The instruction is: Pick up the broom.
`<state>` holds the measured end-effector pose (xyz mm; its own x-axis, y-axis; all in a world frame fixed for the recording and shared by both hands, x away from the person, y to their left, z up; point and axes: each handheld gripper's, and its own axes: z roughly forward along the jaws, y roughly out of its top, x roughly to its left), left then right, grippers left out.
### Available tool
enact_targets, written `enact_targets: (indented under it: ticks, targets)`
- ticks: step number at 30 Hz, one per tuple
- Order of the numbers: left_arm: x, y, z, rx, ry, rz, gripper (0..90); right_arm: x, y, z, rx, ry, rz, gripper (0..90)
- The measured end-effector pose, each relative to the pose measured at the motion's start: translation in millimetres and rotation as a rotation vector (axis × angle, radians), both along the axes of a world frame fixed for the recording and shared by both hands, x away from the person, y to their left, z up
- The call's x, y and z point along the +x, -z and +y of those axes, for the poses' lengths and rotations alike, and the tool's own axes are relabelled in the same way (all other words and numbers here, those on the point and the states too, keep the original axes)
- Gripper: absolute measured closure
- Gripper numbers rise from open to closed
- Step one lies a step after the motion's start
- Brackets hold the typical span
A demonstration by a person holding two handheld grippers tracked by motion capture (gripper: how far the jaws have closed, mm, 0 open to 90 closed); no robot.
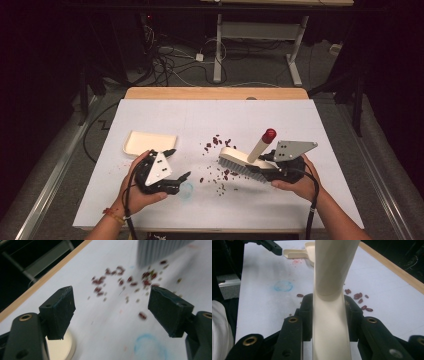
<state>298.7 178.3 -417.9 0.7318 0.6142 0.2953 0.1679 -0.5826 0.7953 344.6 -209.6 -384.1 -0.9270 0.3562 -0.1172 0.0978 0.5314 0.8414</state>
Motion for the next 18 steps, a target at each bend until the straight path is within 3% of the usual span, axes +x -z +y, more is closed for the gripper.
enact_targets:
  ticks: [1,3,6,13,17,18]
  targets:
    - [0.0,0.0,0.0,0.0,0.0,0.0,20.5,0.0,0.0,0.0,0.0,0.0,0.0,67.4]
    - [-3.7,12.1,20.5,0.03,-0.066,0.008,20.5,2.2,-3.0,-3.8,-0.014,0.046,-0.023,67.3]
    - [-4.7,23.6,33.9,0.083,-0.104,-0.004,20.5,7.8,-5.4,-9.4,-0.018,0.101,-0.044,67.3]
    - [4.1,31.5,46.8,0.031,-0.129,0.037,19.3,35.9,-2.6,-20.0,-0.018,0.248,-0.075,67.4]
    - [1.0,33.5,48.7,0.046,-0.133,0.045,19.3,62.3,4.2,-18.2,-0.033,0.291,-0.076,67.4]
    - [1.0,33.5,48.7,0.046,-0.133,0.045,19.3,62.3,4.2,-18.2,-0.033,0.291,-0.076,67.4]
